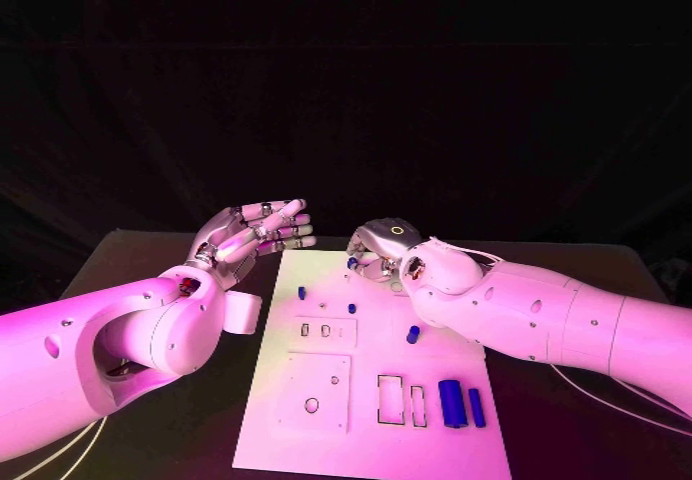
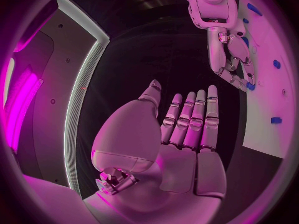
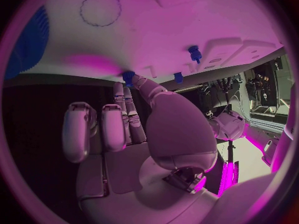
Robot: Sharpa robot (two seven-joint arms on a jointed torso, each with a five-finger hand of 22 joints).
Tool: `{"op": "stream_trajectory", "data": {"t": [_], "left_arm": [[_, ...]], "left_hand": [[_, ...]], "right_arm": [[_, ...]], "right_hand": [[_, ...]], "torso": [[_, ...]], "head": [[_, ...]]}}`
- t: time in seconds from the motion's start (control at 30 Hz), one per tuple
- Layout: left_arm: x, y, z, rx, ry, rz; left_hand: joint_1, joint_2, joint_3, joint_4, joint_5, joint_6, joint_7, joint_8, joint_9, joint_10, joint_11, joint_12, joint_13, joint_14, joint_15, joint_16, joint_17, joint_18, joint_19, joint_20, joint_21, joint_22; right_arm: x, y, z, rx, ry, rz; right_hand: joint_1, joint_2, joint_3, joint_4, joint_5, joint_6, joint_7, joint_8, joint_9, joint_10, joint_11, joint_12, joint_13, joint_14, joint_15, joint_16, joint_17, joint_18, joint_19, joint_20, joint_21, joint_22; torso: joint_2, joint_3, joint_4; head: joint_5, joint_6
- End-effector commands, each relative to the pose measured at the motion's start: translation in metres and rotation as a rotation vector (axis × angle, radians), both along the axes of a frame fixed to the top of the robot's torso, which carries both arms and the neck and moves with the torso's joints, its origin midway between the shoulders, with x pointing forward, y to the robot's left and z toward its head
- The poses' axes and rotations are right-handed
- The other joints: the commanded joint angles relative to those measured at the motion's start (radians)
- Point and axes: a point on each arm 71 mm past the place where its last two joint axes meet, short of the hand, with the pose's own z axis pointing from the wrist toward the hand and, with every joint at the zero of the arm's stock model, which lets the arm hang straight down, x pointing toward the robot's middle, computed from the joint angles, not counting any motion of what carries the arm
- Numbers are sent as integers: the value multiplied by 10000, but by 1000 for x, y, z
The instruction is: Assemble the parts on the task board
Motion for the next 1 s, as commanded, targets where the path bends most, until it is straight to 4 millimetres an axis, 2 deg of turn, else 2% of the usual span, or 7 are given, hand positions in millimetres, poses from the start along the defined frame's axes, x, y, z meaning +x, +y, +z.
{"op": "stream_trajectory", "data": {"t": [0.03,0.43,0.7,0.8,0.87,0.97,1.0], "left_arm": [[-1,-2,2,-70,-99,-141],[-1,2,2,-45,-90,-82],[0,6,3,10,-111,-20],[0,9,3,32,-104,32],[0,10,3,38,-96,49],[0,9,3,32,-81,30],[0,9,3,31,-75,22]], "left_hand": [[-7,80,-11,-59,54,-81,699,-33,-8,-48,33,-40,-13,-38,16,-47,-16,47,-86,-18,-54,-12],[0,83,-11,-68,54,-90,703,-42,-9,-61,38,-51,-14,-51,21,-57,-17,44,-101,-17,-62,-18],[-6,73,-21,-70,52,-90,701,-44,-8,-62,38,-54,-13,-51,22,-60,-16,43,-109,-16,-67,-22],[-12,63,-30,-70,52,-90,702,-46,-8,-63,39,-57,-13,-52,22,-62,-15,42,-115,-16,-70,-25],[-13,62,-31,-70,53,-91,702,-46,-8,-63,39,-57,-13,-52,23,-63,-15,42,-116,-16,-70,-25],[-15,57,-35,-71,53,-90,702,-47,-7,-64,39,-59,-12,-52,23,-64,-15,42,-118,-16,-72,-27],[-14,57,-36,-72,53,-89,702,-46,-7,-62,39,-58,-12,-49,22,-63,-14,43,-117,-16,-71,-27]], "right_arm": [[3,-3,-1,-120,156,-294],[-7,-15,3,289,-95,-293],[-30,-64,21,1226,576,24],[-33,-78,25,1249,1040,84],[-35,-87,26,1247,1281,54],[-35,-98,26,1217,1499,-45],[-35,-101,26,1191,1557,-94]], "right_hand": [[-17,-180,-60,60,-127,-269,66,-49,-72,-184,67,-87,-14,323,80,-132,-182,0,-125,52,-142,-195],[-10,-334,-203,130,-189,-645,134,-41,-122,-468,135,-134,25,250,134,-361,-497,100,-337,121,-487,-641],[96,-306,-211,270,-154,-364,95,44,-11,566,-78,573,366,405,-16,-17,20,-66,32,31,104,253],[46,-515,-457,300,-218,-600,235,15,-25,1326,-110,1272,797,443,-52,84,143,-110,111,-19,253,466],[116,-579,-789,433,-183,-682,158,172,74,1268,-161,2180,1620,423,-106,88,131,-106,97,-88,262,489],[380,-460,-1151,733,-94,-826,42,439,280,334,-204,4345,3696,432,-244,139,183,-155,108,-88,312,602],[335,-435,-1182,817,-104,-866,137,455,296,244,-216,4533,3876,439,-170,171,232,-134,124,-150,342,652]], "torso": [[-1,-3,-2],[-6,7,-42],[-79,21,-178],[-108,28,-266],[-128,40,-299],[-139,65,-295],[-143,75,-298]], "head": [[5,-1],[30,24],[-15,74],[4,58],[-41,41],[-18,45],[-12,39]]}}
